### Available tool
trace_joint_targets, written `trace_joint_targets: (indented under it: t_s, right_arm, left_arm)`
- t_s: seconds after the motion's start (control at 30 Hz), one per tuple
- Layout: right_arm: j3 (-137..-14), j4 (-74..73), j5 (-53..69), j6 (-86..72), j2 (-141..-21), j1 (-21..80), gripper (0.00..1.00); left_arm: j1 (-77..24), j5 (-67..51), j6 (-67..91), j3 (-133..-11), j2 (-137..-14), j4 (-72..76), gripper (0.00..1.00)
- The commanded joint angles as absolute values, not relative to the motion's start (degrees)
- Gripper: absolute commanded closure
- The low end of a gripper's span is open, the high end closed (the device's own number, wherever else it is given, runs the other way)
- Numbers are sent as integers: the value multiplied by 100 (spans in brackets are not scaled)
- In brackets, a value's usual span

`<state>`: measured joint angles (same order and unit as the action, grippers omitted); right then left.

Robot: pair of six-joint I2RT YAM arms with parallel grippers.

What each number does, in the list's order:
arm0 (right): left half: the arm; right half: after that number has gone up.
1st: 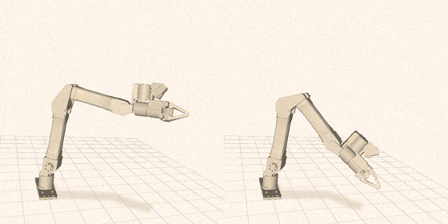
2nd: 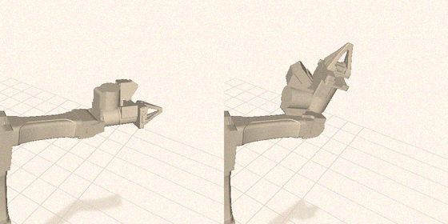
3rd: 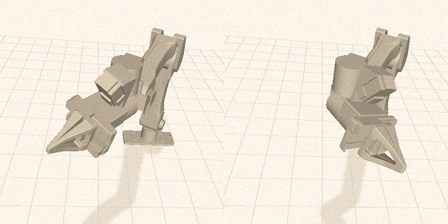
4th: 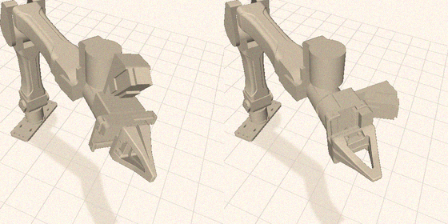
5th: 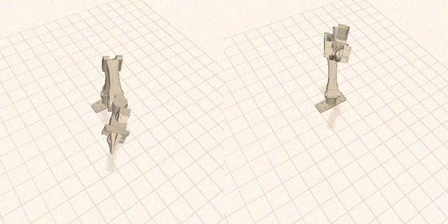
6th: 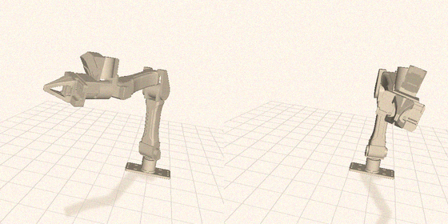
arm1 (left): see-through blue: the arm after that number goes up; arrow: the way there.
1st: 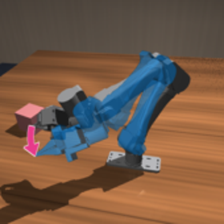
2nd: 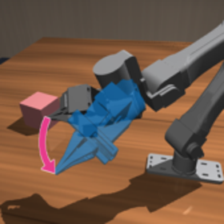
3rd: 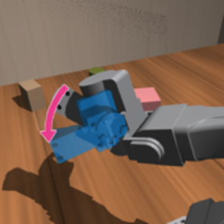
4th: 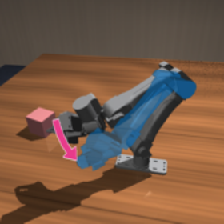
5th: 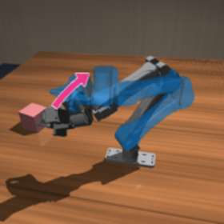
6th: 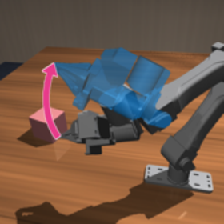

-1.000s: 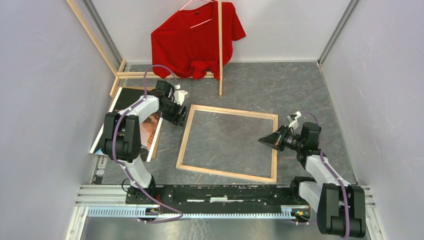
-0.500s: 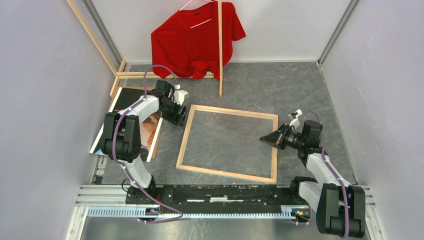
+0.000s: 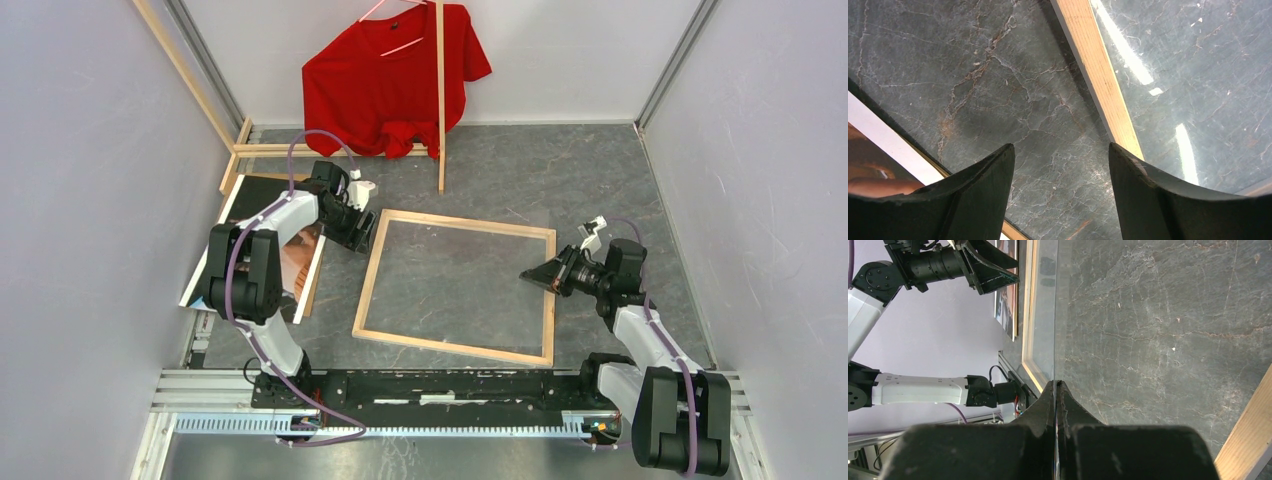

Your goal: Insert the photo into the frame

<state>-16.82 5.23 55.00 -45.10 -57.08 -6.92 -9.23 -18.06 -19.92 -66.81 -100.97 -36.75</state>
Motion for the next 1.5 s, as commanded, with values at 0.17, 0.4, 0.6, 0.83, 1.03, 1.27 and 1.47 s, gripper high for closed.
trace_joint_targets:
  t_s: [0.17, 0.4, 0.6, 0.83, 1.03, 1.27, 1.47]
  right_arm:
    - [-1755, 1848, 5719, -5011, -5434, -631, 100]
    - [-1696, 2366, 5851, -5284, -5422, -503, 100]
    - [-1577, 3158, 5974, -5740, -5343, -372, 100]
    - [-1308, 4517, 6071, -6631, -5299, -255, 100]
    - [-1094, 5081, 6065, -6988, -5377, -250, 100]
    - [-856, 4966, 5700, -7013, -5591, -249, 100]
    - [-819, 4897, 5625, -7023, -5750, -250, 100]
  left_arm:
    - [-1058, -1823, -1846, -6728, -10310, -3589, 25]
    - [-1116, -1765, -1840, -6710, -10443, -3543, 25]
    - [-1116, -1758, -1869, -6672, -10483, -3543, 27]
    - [-1116, -1770, -1868, -6689, -10503, -3542, 29]
    - [-1121, -1781, -1874, -6662, -10502, -3542, 29]
    - [-1120, -1807, -1881, -6654, -10510, -3542, 30]
    - [-1125, -1812, -1898, -6652, -10528, -3549, 30]
